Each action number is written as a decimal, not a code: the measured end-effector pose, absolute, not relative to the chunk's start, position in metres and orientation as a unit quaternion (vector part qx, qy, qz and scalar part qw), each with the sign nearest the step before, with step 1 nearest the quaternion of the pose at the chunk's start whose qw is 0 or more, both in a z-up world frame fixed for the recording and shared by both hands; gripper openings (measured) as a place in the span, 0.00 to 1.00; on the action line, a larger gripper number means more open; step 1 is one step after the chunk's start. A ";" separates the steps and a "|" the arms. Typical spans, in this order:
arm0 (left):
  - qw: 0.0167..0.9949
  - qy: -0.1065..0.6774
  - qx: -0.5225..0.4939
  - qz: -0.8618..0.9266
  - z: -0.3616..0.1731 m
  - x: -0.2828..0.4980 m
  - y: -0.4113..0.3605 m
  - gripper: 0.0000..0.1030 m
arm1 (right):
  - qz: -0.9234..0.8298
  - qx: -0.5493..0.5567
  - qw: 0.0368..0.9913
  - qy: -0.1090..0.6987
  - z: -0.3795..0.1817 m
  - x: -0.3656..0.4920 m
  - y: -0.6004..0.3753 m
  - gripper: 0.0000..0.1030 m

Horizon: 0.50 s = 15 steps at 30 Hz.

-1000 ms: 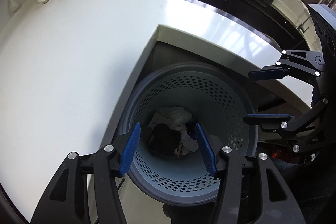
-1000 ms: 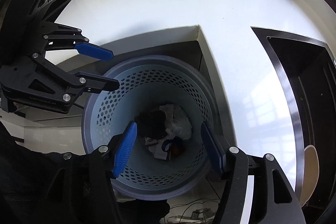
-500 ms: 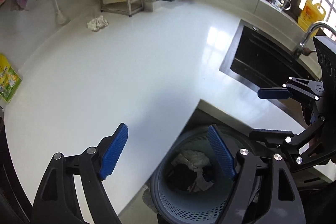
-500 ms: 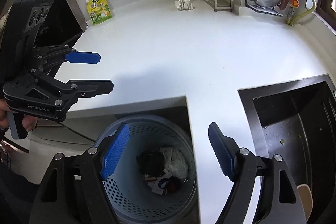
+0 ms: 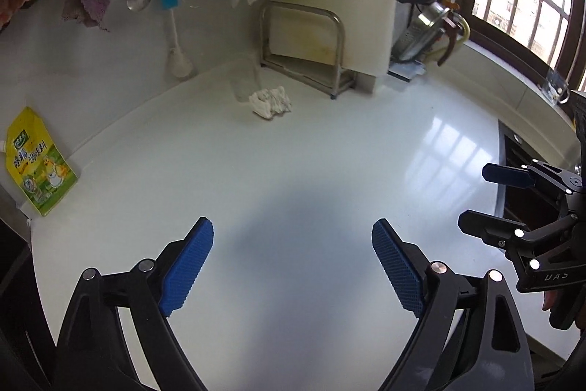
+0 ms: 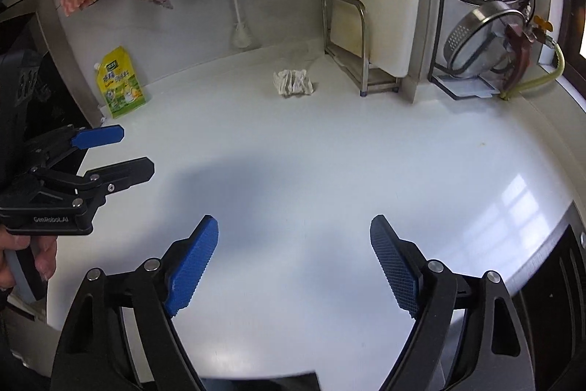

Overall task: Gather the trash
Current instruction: 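Move both tools back over the counter toward the tissue and plastic cup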

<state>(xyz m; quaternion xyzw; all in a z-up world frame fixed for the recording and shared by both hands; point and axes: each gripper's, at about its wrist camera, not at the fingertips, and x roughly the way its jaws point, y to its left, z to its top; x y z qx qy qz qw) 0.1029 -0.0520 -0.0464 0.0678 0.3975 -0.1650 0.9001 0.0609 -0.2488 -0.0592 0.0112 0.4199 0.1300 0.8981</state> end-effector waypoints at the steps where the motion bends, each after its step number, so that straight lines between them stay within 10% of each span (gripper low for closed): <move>1: 0.903 0.392 0.068 -0.163 -0.045 0.114 -0.047 0.84 | 0.130 0.013 0.899 0.418 -0.058 0.077 -0.244 0.79; 15: 0.915 0.385 0.029 -0.115 -0.050 0.261 -0.002 0.86 | 0.142 -0.012 0.892 0.428 -0.078 0.262 -0.181 0.79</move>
